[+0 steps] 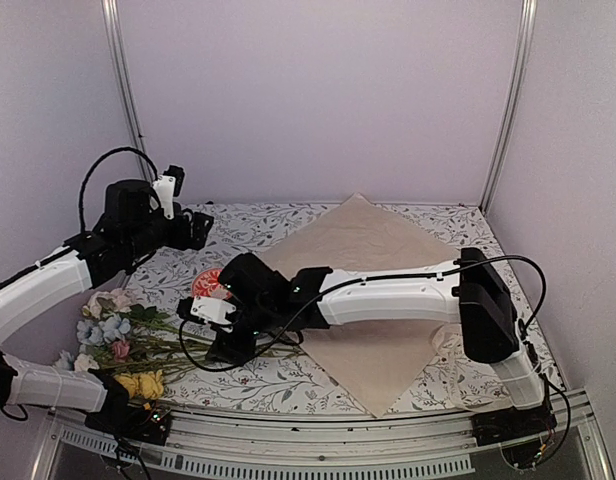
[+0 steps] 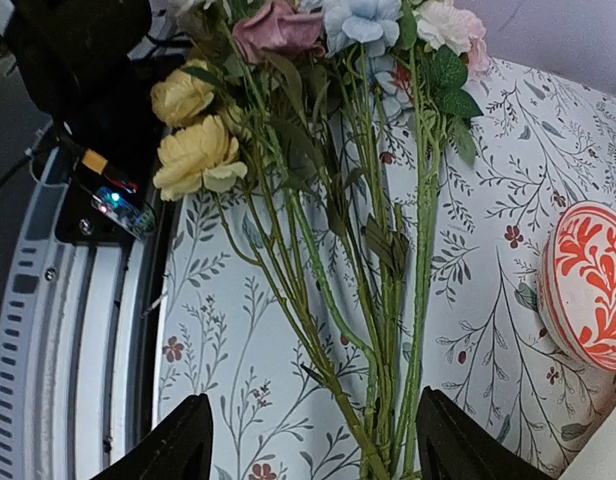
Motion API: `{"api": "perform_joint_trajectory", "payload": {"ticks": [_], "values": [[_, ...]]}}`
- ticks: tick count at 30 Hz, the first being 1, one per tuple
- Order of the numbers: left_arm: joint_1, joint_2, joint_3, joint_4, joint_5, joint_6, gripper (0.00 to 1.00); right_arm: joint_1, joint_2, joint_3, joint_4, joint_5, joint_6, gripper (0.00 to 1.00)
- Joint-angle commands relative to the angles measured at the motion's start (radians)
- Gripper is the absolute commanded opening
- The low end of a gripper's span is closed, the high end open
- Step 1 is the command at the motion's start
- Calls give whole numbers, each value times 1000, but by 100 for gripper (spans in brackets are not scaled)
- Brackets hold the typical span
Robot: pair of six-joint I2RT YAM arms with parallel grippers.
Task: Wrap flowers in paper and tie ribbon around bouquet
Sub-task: Pick up the fake flower from the corner of the board.
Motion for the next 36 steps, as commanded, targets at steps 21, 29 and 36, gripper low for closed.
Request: {"api": "perform_joint_trajectory", "payload": {"ticks": [21, 29, 36], "values": [[37, 46, -11, 32, 88, -21, 98, 135, 239, 26, 295, 466, -470, 36], [44, 52, -11, 32, 96, -28, 98, 138, 167, 2, 302, 424, -387, 8], [45, 57, -11, 33, 100, -28, 98, 138, 116, -27, 296, 378, -302, 5]]}}
